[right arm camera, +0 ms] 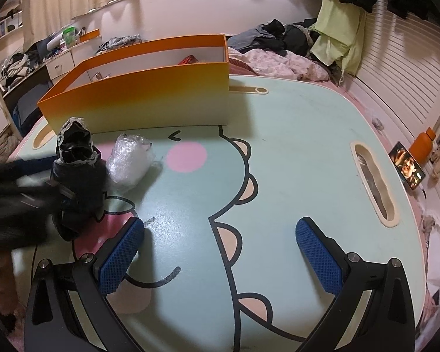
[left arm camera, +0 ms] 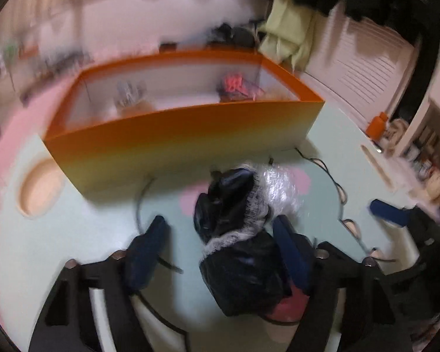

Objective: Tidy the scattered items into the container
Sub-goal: 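Grasp the black lace-trimmed pouch with the left gripper, then grasp the bubble wrap with the right gripper while the left gripper holds the pouch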

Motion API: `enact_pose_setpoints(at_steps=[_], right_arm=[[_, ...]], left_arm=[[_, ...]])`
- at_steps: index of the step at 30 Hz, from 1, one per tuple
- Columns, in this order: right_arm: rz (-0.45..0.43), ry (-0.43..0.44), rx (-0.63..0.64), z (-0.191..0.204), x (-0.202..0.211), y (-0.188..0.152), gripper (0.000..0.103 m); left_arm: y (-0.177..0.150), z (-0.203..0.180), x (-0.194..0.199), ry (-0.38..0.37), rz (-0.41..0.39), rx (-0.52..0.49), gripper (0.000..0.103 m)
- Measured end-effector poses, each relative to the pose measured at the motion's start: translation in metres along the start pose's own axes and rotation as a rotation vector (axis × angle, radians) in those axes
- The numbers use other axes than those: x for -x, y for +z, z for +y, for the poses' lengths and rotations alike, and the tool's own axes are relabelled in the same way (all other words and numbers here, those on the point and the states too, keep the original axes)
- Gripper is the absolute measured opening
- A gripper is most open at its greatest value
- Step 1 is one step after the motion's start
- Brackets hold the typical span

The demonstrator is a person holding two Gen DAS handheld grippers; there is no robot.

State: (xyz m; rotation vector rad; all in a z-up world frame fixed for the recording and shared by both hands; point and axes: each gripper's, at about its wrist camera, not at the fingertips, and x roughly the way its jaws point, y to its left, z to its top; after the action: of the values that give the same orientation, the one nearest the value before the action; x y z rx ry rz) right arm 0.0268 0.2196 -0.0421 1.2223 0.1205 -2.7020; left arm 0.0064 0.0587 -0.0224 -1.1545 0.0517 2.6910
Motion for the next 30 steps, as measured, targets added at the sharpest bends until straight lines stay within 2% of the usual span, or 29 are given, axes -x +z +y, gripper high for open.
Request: enact_pose_setpoints(at_steps=[1, 3, 8, 15, 18, 20, 22, 24, 25, 26, 29, 30], right_arm=[[-0.003, 0.001, -0.001, 0.000, 0.000, 0.000, 0.103], [-0.005, 0.005, -0.004, -0.001, 0.000, 0.000, 0.103], [-0.009, 0.014, -0.008, -0.003, 0.001, 0.001, 0.103], [-0.022, 0.116, 0.005, 0.011, 0.007, 0.022, 0.099], [-0.026, 0.137, 0.044, 0.027, 0.003, 0.039, 0.089], [-0.013, 0.144, 0.063, 0.037, -0.004, 0.048, 0.079], [0.006, 0.163, 0.069, 0.046, -0.014, 0.054, 0.074], [0.031, 0.156, 0.091, 0.053, -0.027, 0.054, 0.044], [0.040, 0.145, 0.113, 0.058, -0.031, 0.051, 0.034], [0.008, 0.137, 0.142, 0.062, -0.026, 0.047, 0.033], [-0.014, 0.206, 0.185, 0.066, -0.004, 0.035, 0.033], [-0.032, 0.197, 0.195, 0.067, 0.003, 0.031, 0.033]], left_arm=[[-0.004, -0.001, 0.001, 0.013, -0.005, -0.019, 0.038], [-0.012, 0.001, 0.003, -0.017, -0.013, -0.029, 0.036], [-0.029, 0.013, 0.019, -0.056, -0.064, -0.003, 0.034], [-0.035, 0.020, 0.039, 0.016, -0.100, -0.034, 0.034], [-0.029, 0.029, 0.042, 0.019, -0.093, -0.012, 0.034], [-0.026, 0.035, 0.045, 0.022, -0.096, -0.001, 0.034], [-0.025, 0.036, 0.045, 0.019, -0.098, 0.008, 0.034], [-0.026, 0.036, 0.045, 0.012, -0.097, 0.011, 0.034], [-0.026, 0.035, 0.044, 0.009, -0.095, 0.011, 0.034], [-0.025, 0.035, 0.043, 0.007, -0.093, 0.010, 0.034], [-0.026, 0.034, 0.043, 0.000, -0.091, 0.012, 0.034], [-0.025, 0.033, 0.042, -0.005, -0.089, 0.013, 0.034]])
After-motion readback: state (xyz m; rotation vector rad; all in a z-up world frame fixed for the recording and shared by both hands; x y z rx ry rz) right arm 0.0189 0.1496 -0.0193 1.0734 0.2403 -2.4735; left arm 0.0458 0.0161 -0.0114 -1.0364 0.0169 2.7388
